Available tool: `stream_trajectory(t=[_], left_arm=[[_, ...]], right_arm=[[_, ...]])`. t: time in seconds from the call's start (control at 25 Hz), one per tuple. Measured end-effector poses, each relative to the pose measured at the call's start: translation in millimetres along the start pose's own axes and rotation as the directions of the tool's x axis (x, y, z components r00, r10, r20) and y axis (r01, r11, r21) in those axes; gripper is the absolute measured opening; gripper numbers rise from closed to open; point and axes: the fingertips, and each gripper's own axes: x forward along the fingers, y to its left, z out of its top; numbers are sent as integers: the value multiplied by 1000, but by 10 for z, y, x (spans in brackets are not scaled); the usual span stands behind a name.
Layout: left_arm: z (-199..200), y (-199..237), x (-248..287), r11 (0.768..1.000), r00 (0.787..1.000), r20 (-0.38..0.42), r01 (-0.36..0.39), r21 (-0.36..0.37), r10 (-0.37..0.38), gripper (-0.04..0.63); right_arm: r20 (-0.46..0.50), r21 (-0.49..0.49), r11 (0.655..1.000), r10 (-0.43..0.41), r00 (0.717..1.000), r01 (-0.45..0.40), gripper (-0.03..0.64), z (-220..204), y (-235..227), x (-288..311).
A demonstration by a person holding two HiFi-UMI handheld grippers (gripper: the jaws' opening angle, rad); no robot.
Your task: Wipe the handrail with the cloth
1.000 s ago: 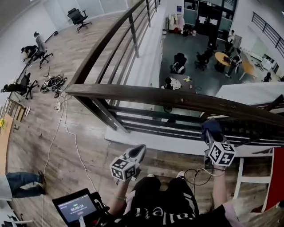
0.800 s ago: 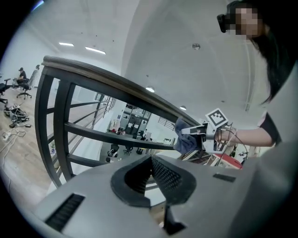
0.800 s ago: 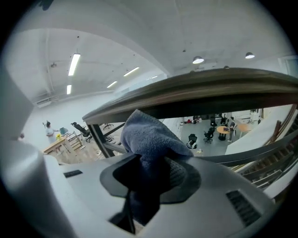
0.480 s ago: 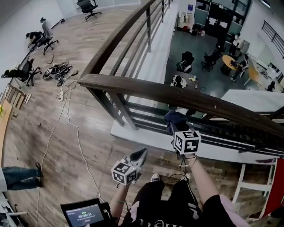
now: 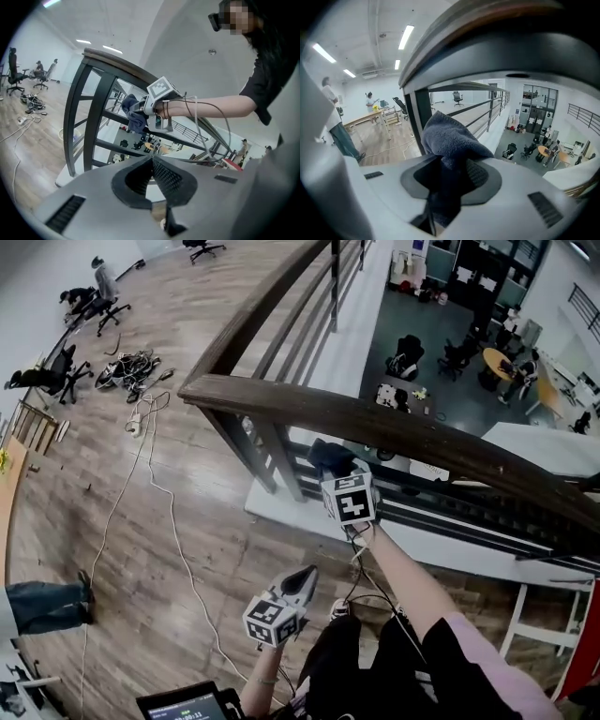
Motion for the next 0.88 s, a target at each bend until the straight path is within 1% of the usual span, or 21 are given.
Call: stream_trajectory(t=[0.08,0.2,0.28,0.36,0.48,0.64,0.88], left_arm=[[-37,81,-72,1000,1000,1,-24,-13,24,2],[-60,182,-183,998,999,4,-51,-25,51,2],[-93,249,-211,998,998,7,-55,-30,55,2],[-113,309,-193,998,998,11,-56,-34,56,2],[-88,294,-99,998,998,15,-54,-38,54,2],[81,6,143,999,999,1,-36,-12,36,2],[85,-591,680,999,1000,-14,22,36,-21,2]], right_arm=[[-22,6,999,-33,999,33,109,10,-8,125],[-59,62,995,-72,996,76,109,-102,-127,230],[-97,81,991,-94,991,102,109,-218,-257,257],[-125,79,989,-113,986,123,109,-319,-377,245],[-135,84,986,-132,982,144,109,-478,-590,141],[-141,123,977,-159,977,176,109,-664,-1024,-166],[-135,207,950,-210,968,235,109,-1045,-1874,-811]])
